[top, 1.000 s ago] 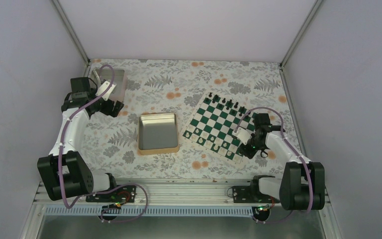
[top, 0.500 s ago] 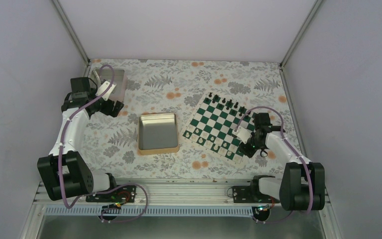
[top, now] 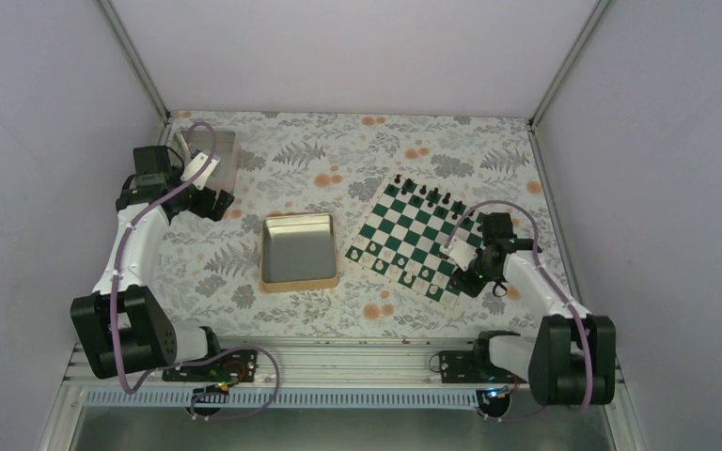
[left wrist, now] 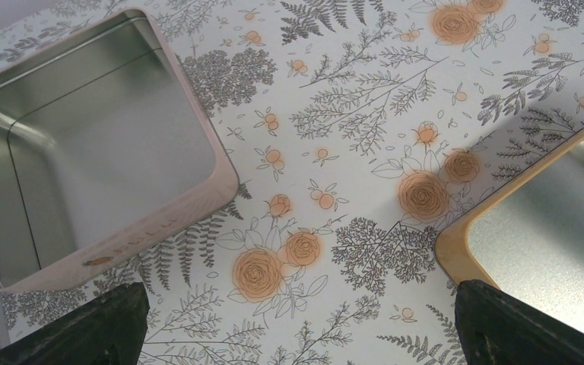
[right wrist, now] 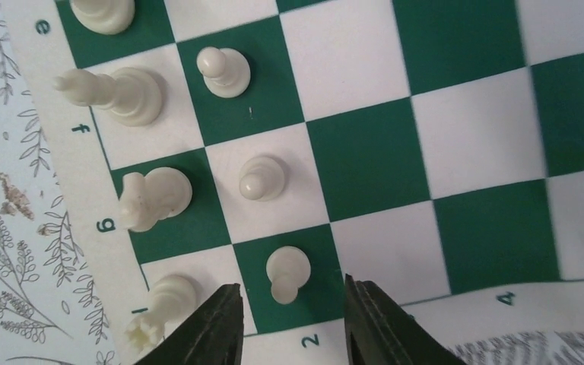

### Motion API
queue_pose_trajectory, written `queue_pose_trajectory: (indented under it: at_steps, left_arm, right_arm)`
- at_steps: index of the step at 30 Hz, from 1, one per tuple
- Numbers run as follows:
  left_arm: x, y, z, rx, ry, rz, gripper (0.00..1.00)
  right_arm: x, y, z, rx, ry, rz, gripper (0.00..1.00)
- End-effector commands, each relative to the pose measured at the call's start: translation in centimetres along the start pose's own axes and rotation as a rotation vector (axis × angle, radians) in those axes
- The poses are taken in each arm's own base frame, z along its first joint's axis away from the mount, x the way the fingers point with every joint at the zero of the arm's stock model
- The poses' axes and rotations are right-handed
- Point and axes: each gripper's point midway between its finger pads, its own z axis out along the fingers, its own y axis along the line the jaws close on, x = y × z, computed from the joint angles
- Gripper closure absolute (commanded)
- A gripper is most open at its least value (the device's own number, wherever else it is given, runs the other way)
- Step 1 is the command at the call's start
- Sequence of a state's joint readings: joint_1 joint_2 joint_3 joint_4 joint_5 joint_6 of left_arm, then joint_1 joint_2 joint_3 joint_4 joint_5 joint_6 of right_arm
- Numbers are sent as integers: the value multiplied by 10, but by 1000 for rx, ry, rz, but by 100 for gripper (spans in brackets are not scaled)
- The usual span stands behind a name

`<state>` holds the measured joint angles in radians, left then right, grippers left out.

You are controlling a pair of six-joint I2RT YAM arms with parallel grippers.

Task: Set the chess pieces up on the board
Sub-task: Place the chess piece on the chessboard, then reset both arms

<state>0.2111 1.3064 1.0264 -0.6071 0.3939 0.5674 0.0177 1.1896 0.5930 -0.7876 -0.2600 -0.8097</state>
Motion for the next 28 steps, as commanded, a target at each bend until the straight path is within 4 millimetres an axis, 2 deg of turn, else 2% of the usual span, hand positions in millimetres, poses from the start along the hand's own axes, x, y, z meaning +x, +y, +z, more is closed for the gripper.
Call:
queue_pose_trajectory:
  at_steps: [1, 5, 6, 7, 9, 10, 15, 20, 24, 28]
  left_arm:
    - [-14, -2, -11, -5, -59, 29, 0]
    - [-21, -6, -14, 19, -82, 19, 0]
    - [-22, -7, -15, 27, -86, 13, 0]
    - [-24, -8, -15, 33, -90, 8, 0]
    - [-28, -9, -17, 45, -98, 2, 0]
    - [-30, -10, -18, 52, -104, 1, 0]
    - [-32, -11, -20, 56, -110, 3, 0]
    - [-32, -10, -21, 47, -109, 10, 0]
    - [-30, -9, -22, 33, -110, 19, 0]
    - [-36, -2, -32, -35, -143, 21, 0]
  right_arm:
    - [-18, -11, -34, 93, -71, -21, 61]
    - [-60, -17, -91, 146, -214, -49, 51]
    - [-73, -16, -105, 142, -253, -56, 45]
    - [-86, -16, -120, 142, -291, -63, 37]
    - [-114, -18, -150, 142, -376, -72, 5]
    - [-127, -21, -163, 146, -417, -73, 1]
    - [-180, -37, -222, 232, -663, -59, 0]
    - [-198, -47, -246, 302, -809, -34, 0]
    - [-200, -49, -248, 320, -853, -18, 0]
    - [-198, -52, -243, 328, -842, -12, 0]
